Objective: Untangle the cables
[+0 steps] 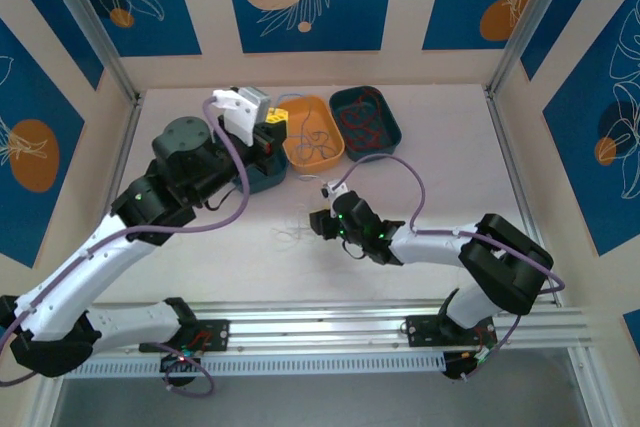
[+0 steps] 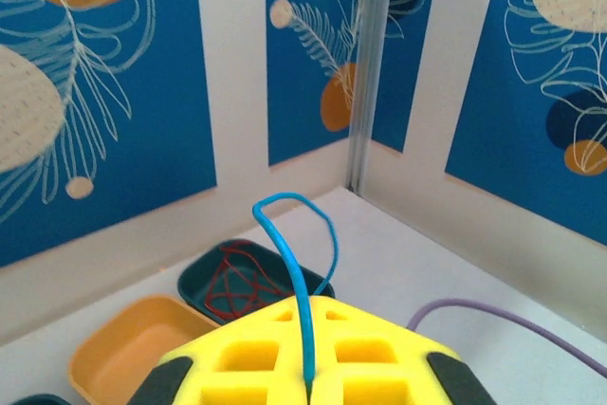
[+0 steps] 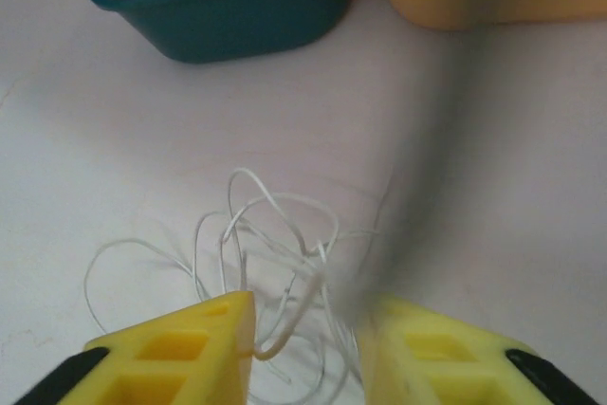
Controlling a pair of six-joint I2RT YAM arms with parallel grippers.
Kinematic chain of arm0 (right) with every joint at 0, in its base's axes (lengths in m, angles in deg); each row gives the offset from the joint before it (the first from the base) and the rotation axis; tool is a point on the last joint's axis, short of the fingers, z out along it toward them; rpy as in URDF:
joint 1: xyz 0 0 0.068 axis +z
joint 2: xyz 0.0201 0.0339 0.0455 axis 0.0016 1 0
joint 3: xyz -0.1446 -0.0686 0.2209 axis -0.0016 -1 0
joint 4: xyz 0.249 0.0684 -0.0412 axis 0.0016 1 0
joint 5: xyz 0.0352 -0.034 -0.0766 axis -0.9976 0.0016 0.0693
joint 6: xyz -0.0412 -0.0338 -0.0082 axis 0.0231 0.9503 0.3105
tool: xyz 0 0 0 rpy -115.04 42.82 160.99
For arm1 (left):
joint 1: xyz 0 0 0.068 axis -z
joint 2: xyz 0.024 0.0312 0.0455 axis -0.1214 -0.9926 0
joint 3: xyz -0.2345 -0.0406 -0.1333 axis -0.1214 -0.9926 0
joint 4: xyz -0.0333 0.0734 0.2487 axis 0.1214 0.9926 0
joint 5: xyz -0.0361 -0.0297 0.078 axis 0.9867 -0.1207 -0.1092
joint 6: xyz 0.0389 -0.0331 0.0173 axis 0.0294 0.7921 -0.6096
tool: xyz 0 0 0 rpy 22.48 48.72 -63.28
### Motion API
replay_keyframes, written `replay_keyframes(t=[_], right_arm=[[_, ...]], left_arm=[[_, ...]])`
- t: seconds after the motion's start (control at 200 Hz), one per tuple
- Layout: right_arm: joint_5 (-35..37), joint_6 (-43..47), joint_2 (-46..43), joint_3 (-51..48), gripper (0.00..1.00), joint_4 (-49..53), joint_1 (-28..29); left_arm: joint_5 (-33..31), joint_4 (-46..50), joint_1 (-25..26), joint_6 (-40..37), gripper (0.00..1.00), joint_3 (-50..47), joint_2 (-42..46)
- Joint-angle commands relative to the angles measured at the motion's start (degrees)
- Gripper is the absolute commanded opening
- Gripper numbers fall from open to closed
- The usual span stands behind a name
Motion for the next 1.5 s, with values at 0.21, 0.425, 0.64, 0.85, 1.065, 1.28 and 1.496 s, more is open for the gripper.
replay_keyframes(t=[0.21,0.425,0.64,0.85,1.065,1.28,1.496], right_arm=[[4.7,-7.1,-6.8,-5.8,0.26,8.2,-0.6],[7.2,-10.5,-12.8,-8.4,0.21,14.4,-1.5],[1.9,-5.0,-21.7,-10.3,0.41,13.6,-1.5],[0.9,4.2,-27.5,-5.8,0.70,13.1,2.2],[2.1,9.7,-22.7,0.9,0.75,9.3,6.1],[2.7,10.0,-13.1,7.5,0.74,6.3,4.7],[-0.7,5.5,-7.9,8.5,0.42,4.6,0.8]], left_arm=[[-4.4,-2.0,-0.8,-6.8,0.00,4.8,1.0],[-5.6,-2.3,-0.8,-9.8,0.00,7.9,-0.2],[-3.7,-2.8,-0.9,-9.6,0.00,8.8,-1.0],[-3.0,-2.6,-0.9,-9.1,0.00,9.2,-1.4],[-2.5,-2.6,-0.9,-8.6,0.00,9.0,-1.2],[-2.2,-2.4,-0.9,-8.4,0.00,8.6,-0.2],[-4.3,-1.8,-0.9,-9.3,0.00,8.0,1.8]])
